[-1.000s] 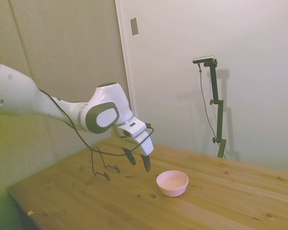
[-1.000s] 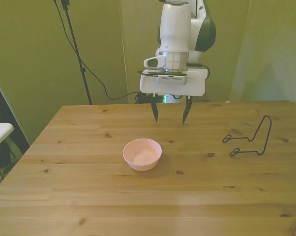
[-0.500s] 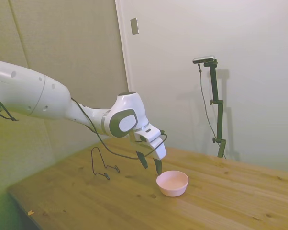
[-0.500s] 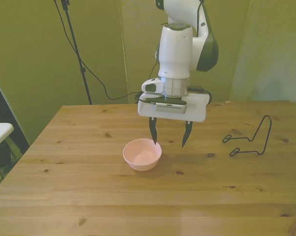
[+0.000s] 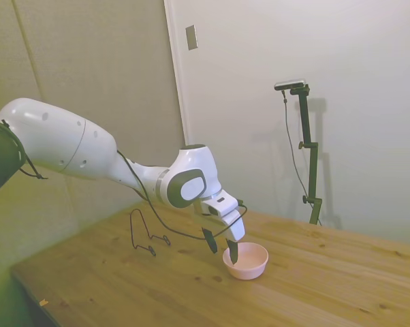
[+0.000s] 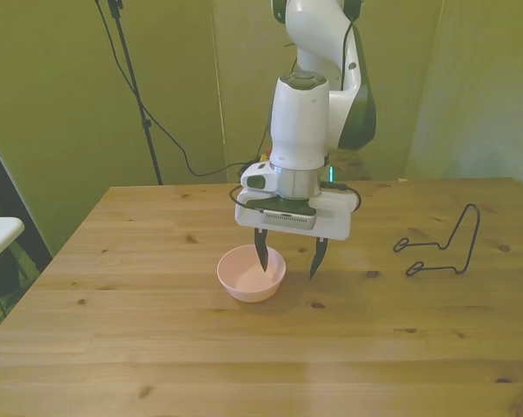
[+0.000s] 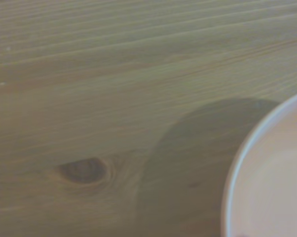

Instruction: Load the bowl

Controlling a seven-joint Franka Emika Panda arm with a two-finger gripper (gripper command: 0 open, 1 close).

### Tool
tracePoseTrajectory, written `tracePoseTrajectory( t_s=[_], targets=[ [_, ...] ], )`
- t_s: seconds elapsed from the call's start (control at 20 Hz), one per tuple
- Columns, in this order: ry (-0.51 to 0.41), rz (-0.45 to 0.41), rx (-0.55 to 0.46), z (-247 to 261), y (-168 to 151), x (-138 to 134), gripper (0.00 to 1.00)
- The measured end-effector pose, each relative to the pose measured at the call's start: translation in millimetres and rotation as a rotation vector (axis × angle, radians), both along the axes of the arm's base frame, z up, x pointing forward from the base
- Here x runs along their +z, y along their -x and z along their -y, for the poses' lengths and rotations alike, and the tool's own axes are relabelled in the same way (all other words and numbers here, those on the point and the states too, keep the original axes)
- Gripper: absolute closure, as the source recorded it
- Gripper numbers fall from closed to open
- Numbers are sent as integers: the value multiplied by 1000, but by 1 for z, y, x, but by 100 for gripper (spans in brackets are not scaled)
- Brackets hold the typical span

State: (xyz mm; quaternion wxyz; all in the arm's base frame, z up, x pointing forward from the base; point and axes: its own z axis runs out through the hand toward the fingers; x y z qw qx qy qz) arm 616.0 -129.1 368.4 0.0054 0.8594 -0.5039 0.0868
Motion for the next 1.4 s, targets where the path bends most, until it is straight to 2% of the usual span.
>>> tracePoseTrajectory(
  t_s=[1.1, 1.4],
  targets=[
    [-19, 0, -19, 3, -1, -4, 100],
    [-41, 29, -23, 4, -1, 9, 100]
  ],
)
